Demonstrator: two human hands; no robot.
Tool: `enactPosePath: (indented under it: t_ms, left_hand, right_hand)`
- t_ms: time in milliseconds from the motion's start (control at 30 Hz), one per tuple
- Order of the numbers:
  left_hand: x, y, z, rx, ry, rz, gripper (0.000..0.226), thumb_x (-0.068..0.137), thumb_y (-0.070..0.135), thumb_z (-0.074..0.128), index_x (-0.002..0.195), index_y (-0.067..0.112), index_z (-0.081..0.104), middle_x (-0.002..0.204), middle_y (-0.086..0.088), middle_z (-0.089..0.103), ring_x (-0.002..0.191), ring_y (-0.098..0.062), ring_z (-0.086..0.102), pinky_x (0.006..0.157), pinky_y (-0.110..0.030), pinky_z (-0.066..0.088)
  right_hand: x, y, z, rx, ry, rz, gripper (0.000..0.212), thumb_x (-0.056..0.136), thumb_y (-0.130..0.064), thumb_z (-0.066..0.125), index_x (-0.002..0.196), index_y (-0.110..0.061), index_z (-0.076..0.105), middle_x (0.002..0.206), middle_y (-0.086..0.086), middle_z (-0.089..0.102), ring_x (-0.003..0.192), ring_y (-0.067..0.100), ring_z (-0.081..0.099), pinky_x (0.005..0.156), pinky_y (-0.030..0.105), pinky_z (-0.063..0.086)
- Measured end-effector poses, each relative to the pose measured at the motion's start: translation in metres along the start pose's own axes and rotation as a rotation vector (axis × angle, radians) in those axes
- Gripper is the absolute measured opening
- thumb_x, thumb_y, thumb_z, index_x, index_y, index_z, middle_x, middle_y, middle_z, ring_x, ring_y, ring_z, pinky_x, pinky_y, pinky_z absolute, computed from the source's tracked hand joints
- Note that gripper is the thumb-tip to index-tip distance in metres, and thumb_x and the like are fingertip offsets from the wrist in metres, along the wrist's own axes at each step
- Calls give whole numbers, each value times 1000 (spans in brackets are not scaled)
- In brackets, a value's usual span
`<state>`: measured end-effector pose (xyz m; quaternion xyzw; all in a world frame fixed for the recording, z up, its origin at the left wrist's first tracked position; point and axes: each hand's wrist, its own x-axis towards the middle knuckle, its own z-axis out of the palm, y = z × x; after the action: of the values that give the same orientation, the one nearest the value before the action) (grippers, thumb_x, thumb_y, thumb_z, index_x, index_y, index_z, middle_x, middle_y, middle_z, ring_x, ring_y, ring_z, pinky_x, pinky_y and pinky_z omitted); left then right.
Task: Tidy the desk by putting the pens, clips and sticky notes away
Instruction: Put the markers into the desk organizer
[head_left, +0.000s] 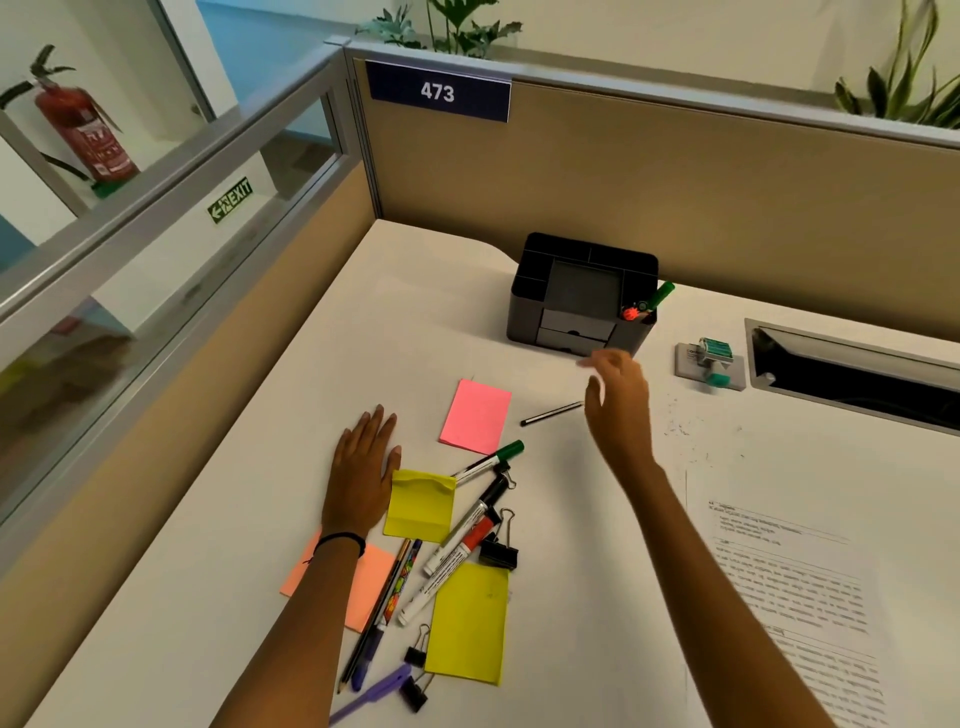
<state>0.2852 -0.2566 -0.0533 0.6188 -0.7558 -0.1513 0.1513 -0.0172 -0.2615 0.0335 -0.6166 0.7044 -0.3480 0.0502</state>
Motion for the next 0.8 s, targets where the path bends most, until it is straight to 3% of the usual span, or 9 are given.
enactPosePath:
  t_ms: [67, 167, 267, 367, 433, 667, 800]
  left_hand:
    - [0, 1, 0, -3, 5, 3, 64, 90, 45, 15, 142, 13, 34, 152, -10, 29, 142, -27, 24, 116, -43, 17]
    - [0, 1, 0, -8, 11, 2, 64, 90, 45, 16, 142, 13, 35, 152, -10, 30, 141, -27, 25, 116, -43, 18]
    - [0, 0, 0, -16, 12, 1, 64, 90, 46, 16, 142, 13, 34, 152, -10, 29, 142, -27, 24, 116, -43, 17]
    - [0, -1, 1, -11, 7, -3, 59, 93, 42, 21, 143, 13, 33, 153, -9, 28, 142, -26, 24, 116, -43, 17]
    - [0, -1, 2, -4, 5, -7, 55, 93, 38, 26, 143, 13, 32, 153, -9, 27, 142, -26, 24, 117, -42, 16]
    - [0, 0, 0, 2, 10, 1, 66, 89, 47, 14, 142, 13, 33, 153, -10, 28, 142, -26, 24, 116, -42, 17]
    - [0, 1, 0, -5, 11, 1, 67, 89, 47, 15, 142, 12, 34, 152, -10, 28, 142, -27, 25, 116, -43, 18]
  right_hand:
    - [-26, -1, 9, 87, -143, -5, 27, 86, 8, 49, 106, -3, 63, 114, 16, 60, 108, 27, 54, 95, 28, 38]
    - [-57, -6, 22, 132, -365, -81, 23, 87, 6, 49, 103, -3, 64, 108, 17, 60, 103, 29, 54, 88, 28, 40]
    - [-79, -11, 34, 170, -497, -107, 20, 87, 0, 53, 101, -6, 66, 105, 15, 56, 98, 27, 51, 81, 24, 38]
    - [-90, -12, 45, 148, -610, -130, 27, 88, -7, 55, 113, -13, 62, 113, 12, 52, 104, 24, 47, 83, 21, 35]
    - [-90, -12, 49, 74, -660, -183, 29, 89, -11, 55, 117, -18, 60, 118, 9, 51, 106, 23, 45, 83, 22, 33]
    - [-78, -4, 43, 23, -751, -249, 25, 87, -14, 60, 112, -16, 60, 119, 9, 52, 106, 23, 46, 88, 31, 42]
    - [-67, 5, 22, 174, -805, -165, 25, 87, -8, 60, 111, -10, 60, 114, 11, 59, 100, 19, 52, 81, 15, 39]
